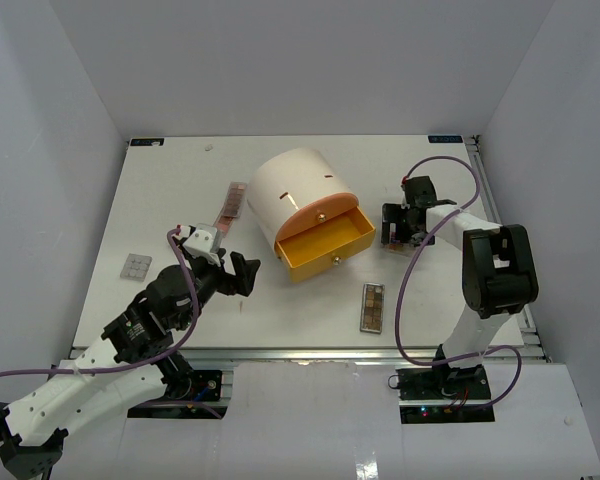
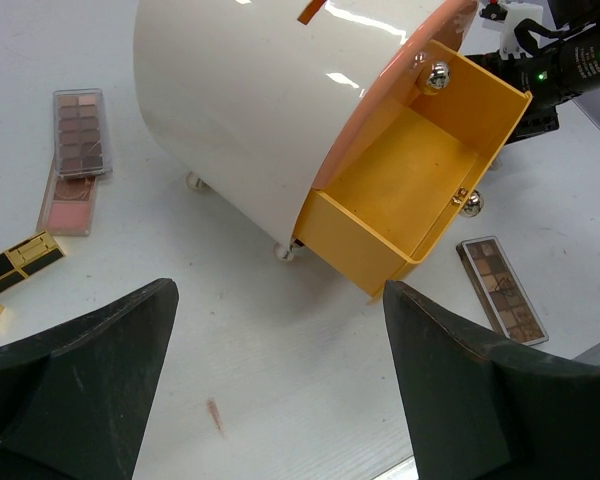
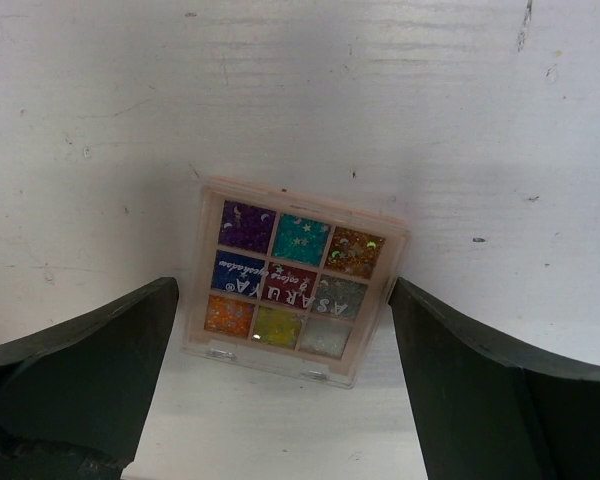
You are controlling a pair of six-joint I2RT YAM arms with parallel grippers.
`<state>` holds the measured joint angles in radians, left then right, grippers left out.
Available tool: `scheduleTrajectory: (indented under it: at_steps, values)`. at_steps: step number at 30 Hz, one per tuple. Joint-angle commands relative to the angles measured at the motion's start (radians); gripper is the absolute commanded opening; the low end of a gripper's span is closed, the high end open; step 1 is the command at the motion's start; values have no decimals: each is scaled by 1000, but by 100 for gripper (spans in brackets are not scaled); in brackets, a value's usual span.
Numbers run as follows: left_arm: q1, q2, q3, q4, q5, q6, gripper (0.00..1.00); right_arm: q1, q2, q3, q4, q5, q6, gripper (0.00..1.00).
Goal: Organize the makeup
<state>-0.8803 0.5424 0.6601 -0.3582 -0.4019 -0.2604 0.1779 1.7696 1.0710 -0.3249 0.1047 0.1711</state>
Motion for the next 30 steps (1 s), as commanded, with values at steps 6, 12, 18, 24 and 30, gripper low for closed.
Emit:
scheduleTrajectory:
  at_steps: [6,12,18,24,30]
  values:
    - [3,1,-10,7,-15,-5,95,-1,-54,-42,30,60,-53,68]
    - [3,-2,-10,5,-17,-5,95,-6,-184,-76,61,53,-152,32]
    - [3,-9,-11,6,-17,-9,95,-6,-471,-107,93,-125,-368,17]
    - [3,-10,-11,5,-20,-10,95,-3,-694,-27,35,-422,-529,16]
    - [3,-12,-14,5,-36,-11,95,105,-705,29,25,-627,-532,21]
